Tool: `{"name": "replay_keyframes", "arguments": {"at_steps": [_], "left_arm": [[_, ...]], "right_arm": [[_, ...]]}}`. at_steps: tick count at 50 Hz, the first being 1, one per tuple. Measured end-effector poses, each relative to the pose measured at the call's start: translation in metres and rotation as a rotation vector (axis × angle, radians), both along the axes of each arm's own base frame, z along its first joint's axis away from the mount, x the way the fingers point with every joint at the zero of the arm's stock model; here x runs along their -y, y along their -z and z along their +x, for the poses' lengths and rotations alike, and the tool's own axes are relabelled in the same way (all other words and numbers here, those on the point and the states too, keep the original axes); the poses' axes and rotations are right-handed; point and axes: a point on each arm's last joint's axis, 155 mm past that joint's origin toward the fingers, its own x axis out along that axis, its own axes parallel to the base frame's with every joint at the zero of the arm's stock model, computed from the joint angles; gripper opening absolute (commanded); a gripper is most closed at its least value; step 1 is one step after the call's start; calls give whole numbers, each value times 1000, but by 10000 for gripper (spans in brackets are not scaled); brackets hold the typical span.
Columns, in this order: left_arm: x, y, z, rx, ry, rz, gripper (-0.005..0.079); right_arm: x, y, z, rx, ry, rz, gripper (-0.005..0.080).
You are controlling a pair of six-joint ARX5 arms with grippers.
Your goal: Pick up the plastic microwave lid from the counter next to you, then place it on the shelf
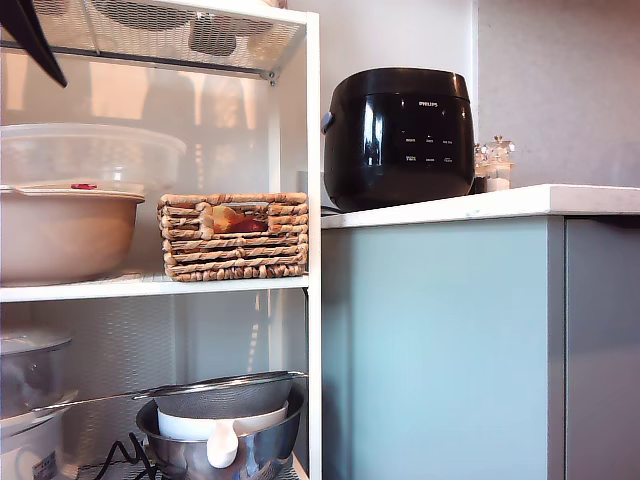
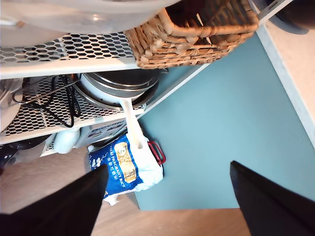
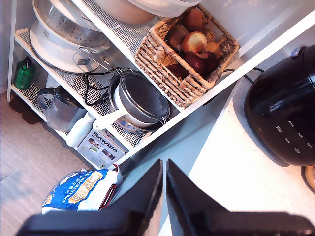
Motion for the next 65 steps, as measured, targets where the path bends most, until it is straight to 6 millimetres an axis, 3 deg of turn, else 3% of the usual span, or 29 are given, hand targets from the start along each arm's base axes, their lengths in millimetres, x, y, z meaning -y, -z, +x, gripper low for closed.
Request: {"name": "replay_keyframes", "arguments": {"at_steps": [11,15,19,22,25,26,27,41,46,56,65], "left_arm": [[0,0,0,5,8,12,704],[0,1,0,37,56,65,635],[1,2,-2,61,108,118,469],[2,4,-3,72,139,149,267],[3,4,-4,78,152,159,5],[3,4,-4,78,154,159,-37],[4,4,-4,78,157,160,-7],[5,7,-11,79,200,199,-24],[6,-9,-15,137,197,213,-24],[-1,-64,-30,347,151,289,-24],[-1,-82,-34,416,151,312,-24]], "right_arm": [[-1,-2,1,5,0,8,-13],[-2,-3,1,8,0,13,-13],[0,-4,3,11,9,18,-13],[1,-5,5,11,15,20,-13],[3,-6,8,12,29,33,-13],[3,-7,9,14,34,38,-13],[4,-8,10,8,48,56,-13],[31,-10,35,-93,290,296,-13],[45,-7,43,-111,359,323,-13],[73,-18,65,-101,431,407,-13],[114,-38,94,-60,501,529,-13]]}}
